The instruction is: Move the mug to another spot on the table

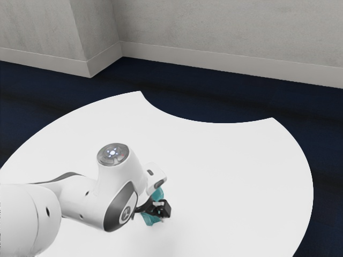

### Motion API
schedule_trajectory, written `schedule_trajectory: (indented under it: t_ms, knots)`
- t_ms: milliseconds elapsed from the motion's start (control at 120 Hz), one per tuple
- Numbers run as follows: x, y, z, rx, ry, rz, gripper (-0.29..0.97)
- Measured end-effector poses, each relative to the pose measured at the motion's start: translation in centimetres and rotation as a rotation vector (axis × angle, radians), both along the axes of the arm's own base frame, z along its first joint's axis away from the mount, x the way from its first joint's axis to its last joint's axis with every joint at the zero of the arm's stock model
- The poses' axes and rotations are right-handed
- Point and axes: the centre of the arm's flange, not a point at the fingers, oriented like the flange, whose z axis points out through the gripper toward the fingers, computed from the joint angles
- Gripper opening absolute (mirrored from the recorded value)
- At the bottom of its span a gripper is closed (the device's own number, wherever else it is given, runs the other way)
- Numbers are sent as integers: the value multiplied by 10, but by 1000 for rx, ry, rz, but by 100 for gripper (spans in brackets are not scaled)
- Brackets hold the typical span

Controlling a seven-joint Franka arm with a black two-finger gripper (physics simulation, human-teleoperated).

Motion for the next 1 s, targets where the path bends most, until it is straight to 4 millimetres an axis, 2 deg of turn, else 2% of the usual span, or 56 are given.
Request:
schedule_trajectory:
  t_ms: [275,633,1000]
  knots:
    - [3,7,-2,-6,12,-20,64]
    - [5,14,-4,-20,17,-22,43]
    - [8,21,-5,-43,21,-10,17]
